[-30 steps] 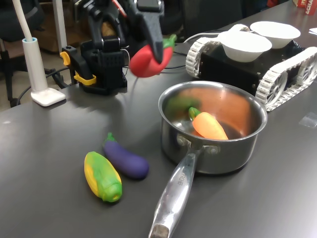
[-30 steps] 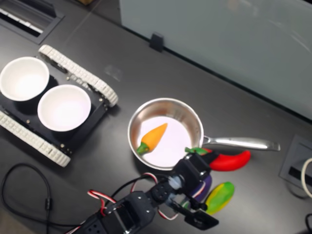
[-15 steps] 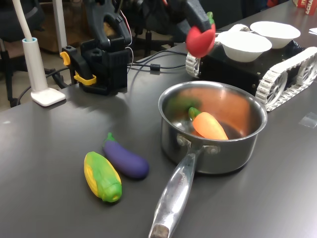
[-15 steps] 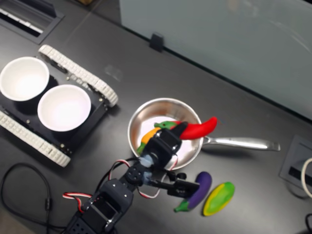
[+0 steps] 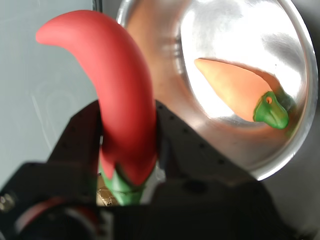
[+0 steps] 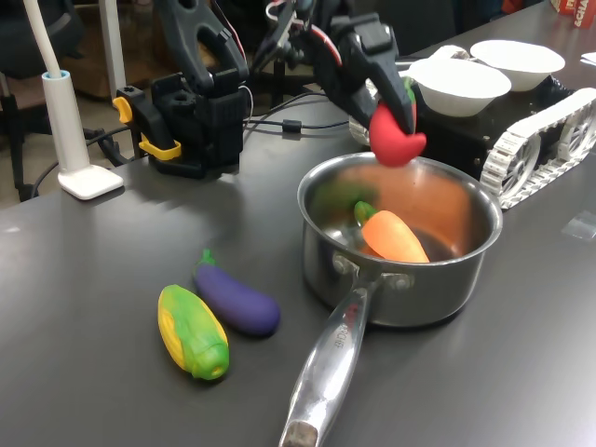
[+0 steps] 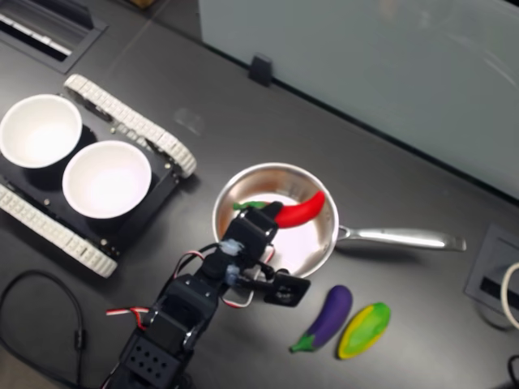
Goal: Pick up the chilli and place them in the pan
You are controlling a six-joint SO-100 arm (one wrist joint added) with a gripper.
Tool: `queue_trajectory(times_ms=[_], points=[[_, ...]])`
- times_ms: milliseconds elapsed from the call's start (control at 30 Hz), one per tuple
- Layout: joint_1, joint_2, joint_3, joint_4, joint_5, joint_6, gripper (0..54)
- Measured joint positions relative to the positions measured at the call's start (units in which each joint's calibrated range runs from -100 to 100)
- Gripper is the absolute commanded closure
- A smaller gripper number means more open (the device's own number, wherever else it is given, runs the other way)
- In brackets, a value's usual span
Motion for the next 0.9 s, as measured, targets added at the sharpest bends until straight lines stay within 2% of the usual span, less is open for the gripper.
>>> queue_trajectory(times_ms=[267, 500, 567, 767, 900], points=[[0.11, 0.51, 9.14, -5.86, 0.00, 0.00, 52.8], [0.33, 0.51, 12.49, -7.90, -0.24, 0.00, 49.5], [0.33, 0.51, 13.67, -7.99, -0.24, 0.00, 46.2], [0.33, 0.51, 15.20, -8.07, -0.24, 0.00, 29.6], [0.33, 0.51, 15.20, -8.07, 0.05, 0.28, 23.2]])
